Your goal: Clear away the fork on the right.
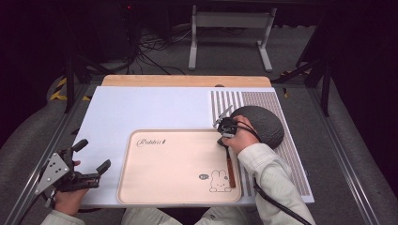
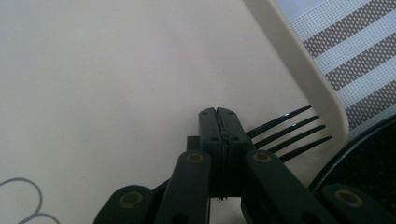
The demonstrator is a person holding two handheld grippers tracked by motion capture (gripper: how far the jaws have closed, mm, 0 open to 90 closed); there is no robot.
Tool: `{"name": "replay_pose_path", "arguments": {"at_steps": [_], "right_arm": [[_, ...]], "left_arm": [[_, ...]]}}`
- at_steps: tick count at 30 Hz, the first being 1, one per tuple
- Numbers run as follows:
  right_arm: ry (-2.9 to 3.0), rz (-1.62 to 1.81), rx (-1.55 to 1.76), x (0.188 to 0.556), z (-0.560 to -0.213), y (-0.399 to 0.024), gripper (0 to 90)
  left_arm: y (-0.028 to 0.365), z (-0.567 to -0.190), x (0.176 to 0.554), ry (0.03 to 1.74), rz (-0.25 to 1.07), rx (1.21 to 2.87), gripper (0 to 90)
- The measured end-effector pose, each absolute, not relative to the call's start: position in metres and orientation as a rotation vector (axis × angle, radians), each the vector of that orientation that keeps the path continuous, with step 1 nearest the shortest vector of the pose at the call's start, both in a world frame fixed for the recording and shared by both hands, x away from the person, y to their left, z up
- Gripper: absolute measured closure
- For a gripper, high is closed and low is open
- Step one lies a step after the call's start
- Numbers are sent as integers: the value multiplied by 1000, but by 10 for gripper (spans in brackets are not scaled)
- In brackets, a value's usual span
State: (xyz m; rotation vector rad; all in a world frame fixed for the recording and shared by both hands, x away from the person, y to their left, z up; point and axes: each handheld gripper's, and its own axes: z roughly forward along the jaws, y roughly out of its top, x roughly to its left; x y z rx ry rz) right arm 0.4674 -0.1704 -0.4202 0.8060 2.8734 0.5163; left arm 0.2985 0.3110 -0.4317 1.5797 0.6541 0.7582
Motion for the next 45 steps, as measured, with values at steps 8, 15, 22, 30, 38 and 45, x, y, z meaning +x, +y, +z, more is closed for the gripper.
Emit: {"name": "replay_pose_path", "arguments": {"at_steps": [8, 15, 22, 30, 38, 45], "right_arm": [[2853, 582, 777, 465, -413, -170, 900], [2766, 744, 739, 455, -393, -174, 636], [2623, 968, 674, 436, -374, -191, 341], [2467, 1119, 690, 413, -369, -223, 231], [2313, 1258, 716, 392, -362, -256, 184], [2217, 1318, 765, 376, -362, -285, 116]], "left_arm": [[311, -432, 299, 655, 756, 1584, 1], [311, -432, 297, 658, 755, 1576, 0], [312, -432, 295, 659, 757, 1579, 0], [310, -431, 296, 663, 753, 1577, 0], [309, -432, 297, 659, 754, 1579, 0], [309, -432, 299, 661, 750, 1580, 0]]}}
